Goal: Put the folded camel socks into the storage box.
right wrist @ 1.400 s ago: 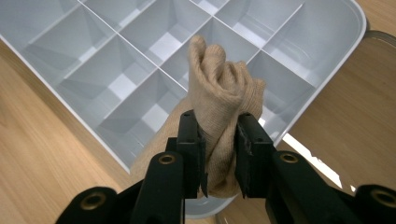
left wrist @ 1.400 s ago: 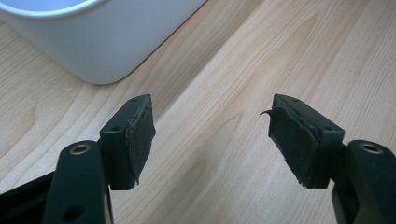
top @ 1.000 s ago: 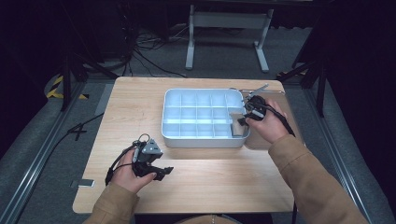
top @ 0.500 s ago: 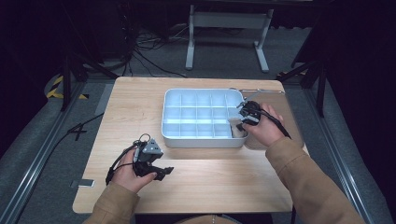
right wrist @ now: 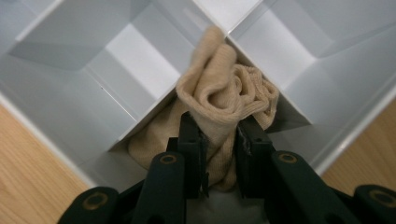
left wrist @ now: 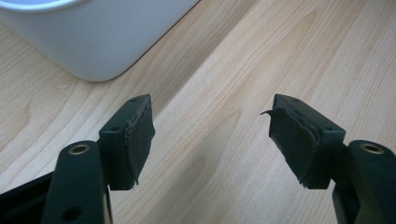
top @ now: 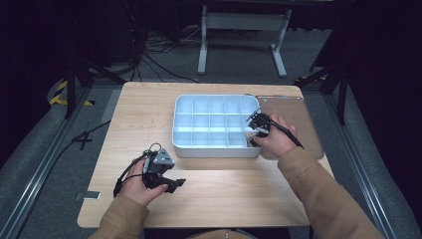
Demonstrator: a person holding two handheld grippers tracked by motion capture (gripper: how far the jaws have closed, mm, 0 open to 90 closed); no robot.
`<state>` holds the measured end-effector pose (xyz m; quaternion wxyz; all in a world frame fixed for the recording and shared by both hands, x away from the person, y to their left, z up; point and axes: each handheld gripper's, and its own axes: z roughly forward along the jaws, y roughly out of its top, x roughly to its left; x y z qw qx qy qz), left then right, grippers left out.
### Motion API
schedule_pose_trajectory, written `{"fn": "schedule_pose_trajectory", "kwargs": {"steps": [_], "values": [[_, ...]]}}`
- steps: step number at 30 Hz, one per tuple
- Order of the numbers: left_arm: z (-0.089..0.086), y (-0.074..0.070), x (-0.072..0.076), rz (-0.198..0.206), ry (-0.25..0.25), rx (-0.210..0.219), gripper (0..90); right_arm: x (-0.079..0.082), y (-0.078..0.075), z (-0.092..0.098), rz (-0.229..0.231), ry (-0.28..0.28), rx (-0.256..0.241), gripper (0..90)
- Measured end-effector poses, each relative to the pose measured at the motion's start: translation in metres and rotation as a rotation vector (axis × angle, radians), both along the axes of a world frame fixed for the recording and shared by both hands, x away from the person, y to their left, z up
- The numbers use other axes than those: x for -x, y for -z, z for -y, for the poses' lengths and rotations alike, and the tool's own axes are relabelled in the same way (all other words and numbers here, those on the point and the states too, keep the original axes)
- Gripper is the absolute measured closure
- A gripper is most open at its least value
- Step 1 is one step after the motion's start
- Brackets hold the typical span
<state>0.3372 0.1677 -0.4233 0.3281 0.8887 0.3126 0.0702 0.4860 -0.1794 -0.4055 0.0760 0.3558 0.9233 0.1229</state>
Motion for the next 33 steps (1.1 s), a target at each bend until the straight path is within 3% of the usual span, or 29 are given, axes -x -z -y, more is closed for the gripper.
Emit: {"fn": "schedule_pose_trajectory", "kwargs": {"steps": [4,9,14,25,33], "values": [[-0.001,0.000,0.001,0.000,-0.003,-0.005,31.3,-0.005,0.011,-0.004,-0.025,-0.006,0.032,74.6],[-0.003,0.002,0.002,-0.001,0.001,-0.013,31.2,-0.011,0.013,-0.007,-0.059,-0.001,0.050,74.4],[-0.007,0.003,0.005,-0.009,-0.019,-0.007,31.2,-0.011,0.013,-0.006,-0.058,-0.014,0.046,73.3],[-0.010,0.002,0.007,-0.011,-0.033,-0.008,31.1,-0.002,0.000,0.001,-0.010,-0.031,-0.025,62.5],[-0.009,0.001,0.007,-0.006,-0.027,-0.009,31.1,0.006,-0.030,0.016,0.064,-0.022,-0.134,60.2]]}}
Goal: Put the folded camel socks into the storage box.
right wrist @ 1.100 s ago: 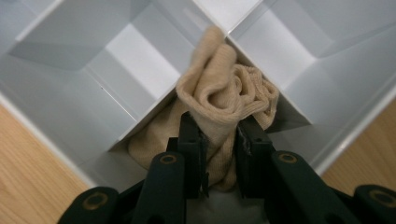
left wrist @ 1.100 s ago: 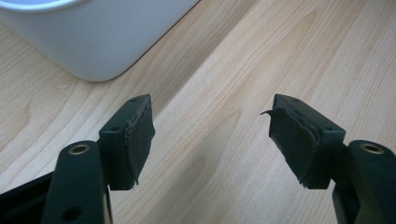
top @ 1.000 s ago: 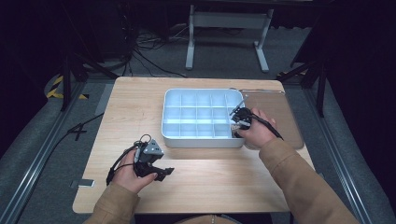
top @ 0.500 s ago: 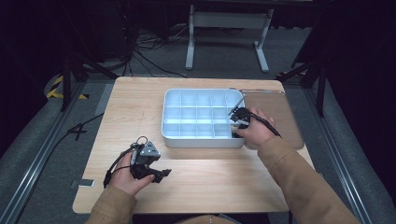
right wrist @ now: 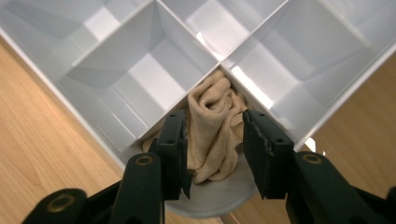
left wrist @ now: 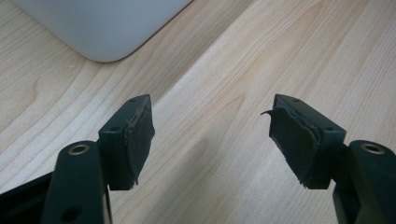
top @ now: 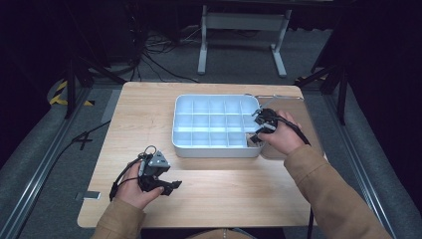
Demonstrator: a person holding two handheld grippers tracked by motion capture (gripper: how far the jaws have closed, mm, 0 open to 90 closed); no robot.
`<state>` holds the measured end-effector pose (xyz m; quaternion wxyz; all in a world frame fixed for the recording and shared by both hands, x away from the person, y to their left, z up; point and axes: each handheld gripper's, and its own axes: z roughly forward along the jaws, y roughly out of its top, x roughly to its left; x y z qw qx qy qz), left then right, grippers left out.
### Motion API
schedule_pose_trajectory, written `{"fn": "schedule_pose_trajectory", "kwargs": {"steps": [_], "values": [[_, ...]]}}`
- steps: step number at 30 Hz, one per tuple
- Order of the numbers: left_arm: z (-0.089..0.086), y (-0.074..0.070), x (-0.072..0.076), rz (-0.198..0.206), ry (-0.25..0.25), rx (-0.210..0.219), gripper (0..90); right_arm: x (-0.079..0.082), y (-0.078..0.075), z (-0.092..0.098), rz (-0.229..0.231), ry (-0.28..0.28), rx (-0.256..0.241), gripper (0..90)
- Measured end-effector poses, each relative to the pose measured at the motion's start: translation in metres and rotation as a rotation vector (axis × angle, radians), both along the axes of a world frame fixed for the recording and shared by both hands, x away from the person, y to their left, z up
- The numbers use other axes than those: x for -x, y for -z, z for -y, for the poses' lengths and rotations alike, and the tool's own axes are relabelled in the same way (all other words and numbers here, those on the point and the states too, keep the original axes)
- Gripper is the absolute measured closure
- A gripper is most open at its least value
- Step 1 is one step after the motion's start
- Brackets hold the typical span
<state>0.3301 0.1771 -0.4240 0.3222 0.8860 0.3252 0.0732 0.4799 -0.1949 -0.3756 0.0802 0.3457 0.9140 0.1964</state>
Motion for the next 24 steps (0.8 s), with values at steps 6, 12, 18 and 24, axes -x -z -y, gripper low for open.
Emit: {"fn": "schedule_pose_trajectory", "kwargs": {"steps": [6,12,18,24], "values": [[0.000,-0.002,-0.001,-0.006,0.002,0.004,31.2,0.009,-0.020,0.009,0.056,-0.011,-0.080,59.2],[0.000,-0.003,-0.001,-0.003,0.005,0.008,31.3,0.022,-0.033,0.014,0.102,-0.050,-0.164,56.3],[0.001,-0.005,-0.001,-0.003,0.007,0.007,31.3,0.040,-0.039,0.020,0.134,-0.094,-0.255,54.7],[0.003,-0.006,0.001,-0.006,0.006,0.011,31.4,0.055,-0.043,0.027,0.162,-0.124,-0.302,51.2]]}}
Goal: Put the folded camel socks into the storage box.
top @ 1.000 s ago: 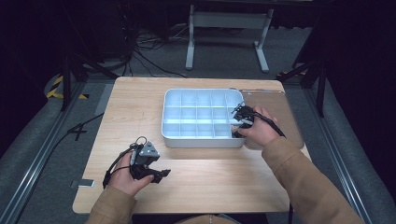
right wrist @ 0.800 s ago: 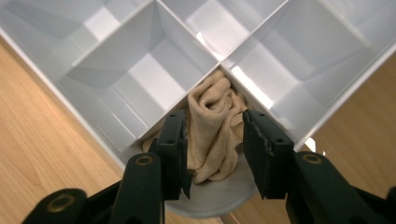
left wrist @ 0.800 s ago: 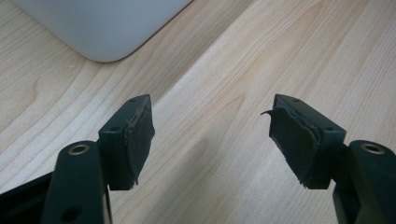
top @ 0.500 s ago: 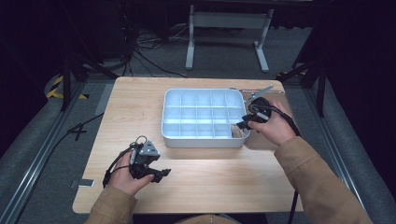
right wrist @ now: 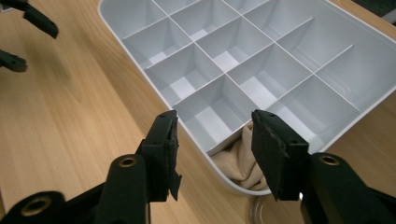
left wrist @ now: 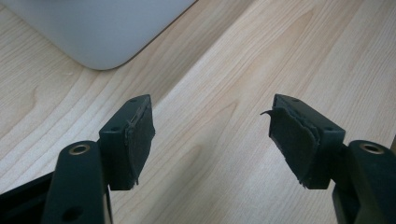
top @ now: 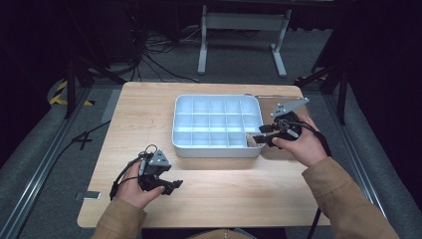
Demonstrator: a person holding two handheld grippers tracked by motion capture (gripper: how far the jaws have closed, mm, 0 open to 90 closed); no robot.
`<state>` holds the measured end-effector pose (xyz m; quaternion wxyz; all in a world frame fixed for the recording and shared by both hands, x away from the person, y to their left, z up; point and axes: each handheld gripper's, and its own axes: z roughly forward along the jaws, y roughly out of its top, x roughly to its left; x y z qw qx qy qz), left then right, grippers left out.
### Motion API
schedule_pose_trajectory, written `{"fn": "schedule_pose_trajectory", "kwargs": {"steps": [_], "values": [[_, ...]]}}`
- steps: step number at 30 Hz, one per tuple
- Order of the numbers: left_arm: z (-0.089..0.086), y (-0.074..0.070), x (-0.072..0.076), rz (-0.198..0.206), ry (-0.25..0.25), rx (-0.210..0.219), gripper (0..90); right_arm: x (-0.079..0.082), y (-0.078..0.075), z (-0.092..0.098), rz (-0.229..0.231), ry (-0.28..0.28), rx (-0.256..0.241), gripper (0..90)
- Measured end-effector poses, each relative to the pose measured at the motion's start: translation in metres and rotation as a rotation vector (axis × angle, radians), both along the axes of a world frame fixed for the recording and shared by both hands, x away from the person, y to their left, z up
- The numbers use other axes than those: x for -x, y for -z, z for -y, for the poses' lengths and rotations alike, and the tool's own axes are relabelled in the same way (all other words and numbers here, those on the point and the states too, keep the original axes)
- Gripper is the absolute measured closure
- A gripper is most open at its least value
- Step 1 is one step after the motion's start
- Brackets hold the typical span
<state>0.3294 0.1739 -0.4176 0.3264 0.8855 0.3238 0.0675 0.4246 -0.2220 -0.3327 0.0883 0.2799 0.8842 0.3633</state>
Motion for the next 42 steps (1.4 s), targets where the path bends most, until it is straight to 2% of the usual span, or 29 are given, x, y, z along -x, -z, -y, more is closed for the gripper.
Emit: {"fn": "schedule_pose_trajectory", "kwargs": {"steps": [3,5,10,12,14,20,26,30,34,38,42], "values": [[0.001,-0.001,0.000,0.009,0.007,0.000,31.2,0.007,-0.001,0.002,0.008,-0.020,-0.021,49.4],[0.003,-0.003,-0.001,0.014,0.020,0.000,31.2,0.019,-0.001,0.004,0.008,-0.060,-0.064,47.3],[0.006,-0.004,-0.001,0.006,0.026,0.020,31.1,0.031,0.002,0.006,0.020,-0.081,-0.066,45.3],[0.007,-0.005,-0.001,-0.010,0.033,0.050,31.1,0.036,0.005,0.009,0.022,-0.082,-0.069,44.2],[0.008,-0.006,0.000,-0.013,0.039,0.062,31.2,0.040,0.011,0.014,0.023,-0.072,-0.076,42.3],[0.009,-0.005,-0.001,-0.005,0.022,0.036,30.9,0.051,0.026,0.022,0.017,-0.051,-0.101,38.8],[0.010,-0.004,-0.002,-0.010,0.027,0.021,30.6,0.061,0.042,0.024,0.038,-0.041,-0.077,36.6],[0.010,-0.004,-0.002,-0.008,0.029,0.019,30.4,0.068,0.055,0.024,0.042,-0.031,-0.121,36.3],[0.009,-0.003,-0.001,-0.006,0.025,0.021,30.4,0.073,0.068,0.020,0.025,-0.033,-0.103,36.4],[0.010,-0.002,-0.001,-0.005,0.029,-0.009,30.2,0.074,0.078,0.017,0.024,-0.035,-0.095,36.4],[0.010,0.000,-0.002,-0.011,0.029,-0.022,30.0,0.074,0.088,0.016,0.029,-0.034,-0.082,36.4]]}}
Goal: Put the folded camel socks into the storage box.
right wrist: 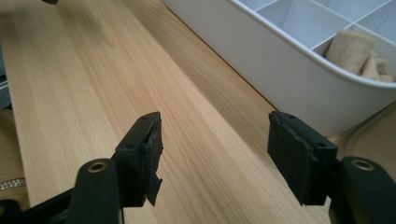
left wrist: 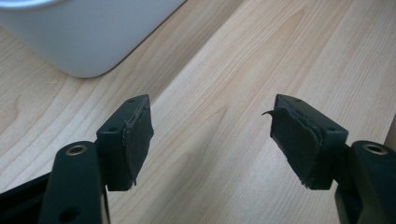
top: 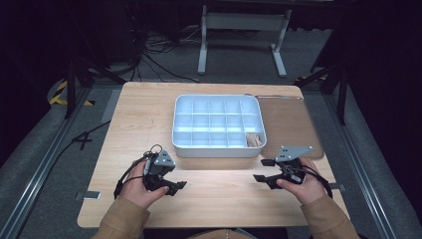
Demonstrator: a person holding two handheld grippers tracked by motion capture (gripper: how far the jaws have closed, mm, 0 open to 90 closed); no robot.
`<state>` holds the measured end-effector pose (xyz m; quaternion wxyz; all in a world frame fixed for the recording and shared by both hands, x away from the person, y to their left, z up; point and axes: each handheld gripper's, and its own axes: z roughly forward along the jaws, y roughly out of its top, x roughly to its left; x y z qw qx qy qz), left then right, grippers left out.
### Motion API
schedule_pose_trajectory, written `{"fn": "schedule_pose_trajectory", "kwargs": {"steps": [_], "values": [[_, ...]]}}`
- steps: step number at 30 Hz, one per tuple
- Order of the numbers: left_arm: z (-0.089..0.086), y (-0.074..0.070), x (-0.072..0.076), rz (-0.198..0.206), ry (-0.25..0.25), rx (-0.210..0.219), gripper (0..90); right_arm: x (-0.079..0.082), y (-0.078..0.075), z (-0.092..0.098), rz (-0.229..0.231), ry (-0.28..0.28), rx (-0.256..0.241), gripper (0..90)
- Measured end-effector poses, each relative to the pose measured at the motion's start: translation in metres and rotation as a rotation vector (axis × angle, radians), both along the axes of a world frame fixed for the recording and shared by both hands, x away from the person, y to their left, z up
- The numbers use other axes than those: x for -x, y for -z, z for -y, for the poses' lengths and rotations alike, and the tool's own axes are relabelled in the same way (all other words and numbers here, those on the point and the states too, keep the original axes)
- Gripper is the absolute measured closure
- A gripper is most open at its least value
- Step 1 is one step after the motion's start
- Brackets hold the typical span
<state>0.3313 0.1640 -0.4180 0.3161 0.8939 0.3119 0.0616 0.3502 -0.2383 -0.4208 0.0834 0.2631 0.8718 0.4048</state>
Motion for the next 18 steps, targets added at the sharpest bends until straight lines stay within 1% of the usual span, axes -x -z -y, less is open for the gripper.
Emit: {"fn": "schedule_pose_trajectory", "kwargs": {"steps": [1,3,6,8,9,10,11,12,13,14,16,17,18], "values": [[0.000,0.000,0.000,0.000,0.002,-0.002,30.0,0.000,0.003,0.000,0.003,-0.002,0.005,36.4],[0.000,0.000,0.000,-0.004,0.003,0.002,29.9,0.000,0.009,-0.001,-0.008,0.000,0.017,36.2],[0.000,0.001,-0.001,-0.003,0.005,-0.002,29.8,0.000,0.020,-0.005,-0.004,0.004,0.079,36.2],[0.000,0.003,-0.001,-0.014,0.001,-0.005,29.7,0.000,0.026,-0.005,-0.016,0.006,0.078,36.3],[0.000,0.004,-0.001,-0.009,0.005,-0.016,29.7,0.000,0.029,-0.006,-0.019,0.011,0.075,36.3],[0.000,0.004,-0.001,-0.016,0.005,-0.030,29.5,0.000,0.031,-0.006,-0.018,0.015,0.079,36.2],[0.000,0.006,-0.002,-0.016,0.006,-0.026,29.5,0.000,0.034,-0.005,-0.015,0.015,0.082,36.3],[0.000,0.007,-0.002,-0.016,0.008,-0.041,29.5,0.000,0.035,-0.005,-0.018,0.020,0.081,36.3],[0.001,0.008,-0.002,-0.017,0.014,-0.041,29.4,0.000,0.038,-0.005,-0.019,0.024,0.080,36.2],[0.001,0.009,-0.002,-0.013,0.012,-0.050,29.3,0.000,0.040,-0.005,-0.018,0.023,0.080,36.2],[0.002,0.010,-0.002,-0.028,0.016,-0.057,29.2,0.001,0.046,-0.006,-0.016,0.016,0.096,36.2],[0.002,0.011,-0.002,-0.029,0.018,-0.052,29.2,0.002,0.048,-0.007,-0.015,0.014,0.097,36.1],[0.002,0.011,-0.002,-0.033,0.020,-0.062,29.1,0.002,0.049,-0.007,-0.014,0.013,0.096,36.0]]}}
